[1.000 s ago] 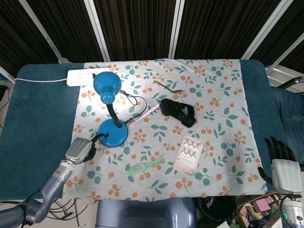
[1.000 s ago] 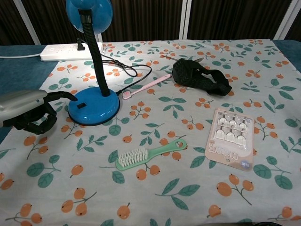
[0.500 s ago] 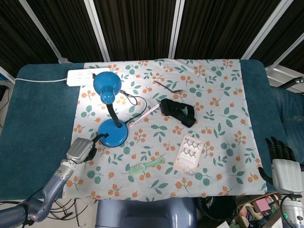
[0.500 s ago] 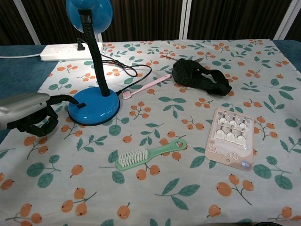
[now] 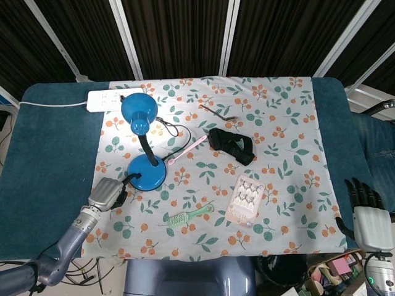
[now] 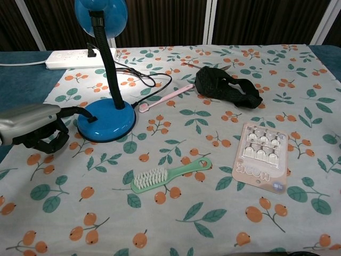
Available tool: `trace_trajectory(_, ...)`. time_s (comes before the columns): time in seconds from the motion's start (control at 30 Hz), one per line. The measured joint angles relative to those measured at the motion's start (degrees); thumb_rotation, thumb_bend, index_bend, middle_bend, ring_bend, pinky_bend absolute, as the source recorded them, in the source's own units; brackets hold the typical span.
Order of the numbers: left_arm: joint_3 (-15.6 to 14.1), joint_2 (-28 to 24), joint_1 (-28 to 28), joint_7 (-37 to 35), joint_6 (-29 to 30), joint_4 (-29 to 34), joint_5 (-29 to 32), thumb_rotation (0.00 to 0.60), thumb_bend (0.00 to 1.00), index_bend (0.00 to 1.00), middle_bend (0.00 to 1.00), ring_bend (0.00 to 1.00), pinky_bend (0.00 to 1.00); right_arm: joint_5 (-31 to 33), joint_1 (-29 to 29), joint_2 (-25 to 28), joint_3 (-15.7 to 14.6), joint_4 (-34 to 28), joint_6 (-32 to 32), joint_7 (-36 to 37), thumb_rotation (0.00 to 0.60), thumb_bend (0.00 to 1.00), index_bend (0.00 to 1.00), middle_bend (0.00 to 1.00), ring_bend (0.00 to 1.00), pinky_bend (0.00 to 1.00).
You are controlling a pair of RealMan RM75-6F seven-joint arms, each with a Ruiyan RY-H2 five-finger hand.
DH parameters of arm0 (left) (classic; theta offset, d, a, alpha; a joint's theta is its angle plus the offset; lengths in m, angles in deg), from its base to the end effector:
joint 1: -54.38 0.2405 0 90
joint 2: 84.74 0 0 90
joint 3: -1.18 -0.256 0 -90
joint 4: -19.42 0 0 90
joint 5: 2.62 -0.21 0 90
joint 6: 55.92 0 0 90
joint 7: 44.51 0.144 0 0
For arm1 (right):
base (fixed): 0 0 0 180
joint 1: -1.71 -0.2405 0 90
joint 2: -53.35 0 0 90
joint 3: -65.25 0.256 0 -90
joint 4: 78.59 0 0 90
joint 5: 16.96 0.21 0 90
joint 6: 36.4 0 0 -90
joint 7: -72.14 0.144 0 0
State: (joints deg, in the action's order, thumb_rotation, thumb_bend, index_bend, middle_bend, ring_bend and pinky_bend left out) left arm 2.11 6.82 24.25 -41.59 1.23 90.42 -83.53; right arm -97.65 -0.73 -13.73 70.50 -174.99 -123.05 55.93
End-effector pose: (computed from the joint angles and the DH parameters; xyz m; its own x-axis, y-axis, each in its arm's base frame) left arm -0.2497 0.2880 -0.0336 0.4541 0.3491 0.8197 0.8746 -0.3499 -0.3355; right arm -0.3076 -0.1746 0.1502 0.5299 0.0123 0.8480 -0.8428 0.1185 0.5250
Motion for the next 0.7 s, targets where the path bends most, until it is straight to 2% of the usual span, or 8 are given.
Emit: trace_trajectory(0.7, -0.18, 0.8, -0.21, 0.91, -1.11, -0.93, 0.7, 0.6, 0.61, 0.18, 0.77, 0.89, 0.97, 0.03, -0.03, 0.04, 0.01, 0.09, 0.05, 0.19, 0.6, 0.18, 0.0, 0.04, 0.06, 0.13)
